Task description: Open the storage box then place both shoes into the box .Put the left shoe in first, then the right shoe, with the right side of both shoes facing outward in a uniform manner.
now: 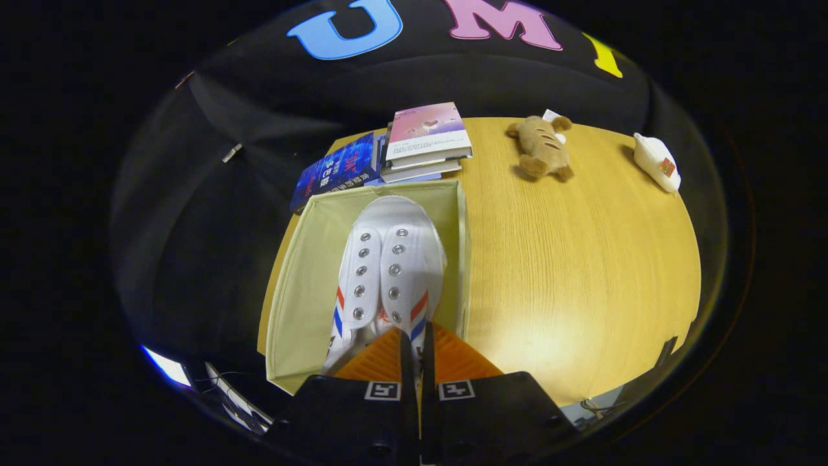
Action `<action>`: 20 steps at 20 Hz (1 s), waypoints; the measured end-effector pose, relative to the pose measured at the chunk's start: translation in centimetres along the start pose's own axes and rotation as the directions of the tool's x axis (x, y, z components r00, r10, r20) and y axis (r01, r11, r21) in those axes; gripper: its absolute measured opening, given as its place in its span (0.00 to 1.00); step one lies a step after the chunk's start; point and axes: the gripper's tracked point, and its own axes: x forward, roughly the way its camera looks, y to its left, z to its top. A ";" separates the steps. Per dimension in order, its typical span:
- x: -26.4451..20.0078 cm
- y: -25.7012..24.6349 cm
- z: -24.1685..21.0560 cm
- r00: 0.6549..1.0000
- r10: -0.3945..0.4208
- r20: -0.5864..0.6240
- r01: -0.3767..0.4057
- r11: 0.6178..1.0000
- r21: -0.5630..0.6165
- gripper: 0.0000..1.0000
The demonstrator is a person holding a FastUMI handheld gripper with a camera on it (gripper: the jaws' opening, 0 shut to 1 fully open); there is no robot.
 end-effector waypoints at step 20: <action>-18.5 -11.4 12.9 0.830 0.090 0.550 0.036 0.976 -0.214 0.98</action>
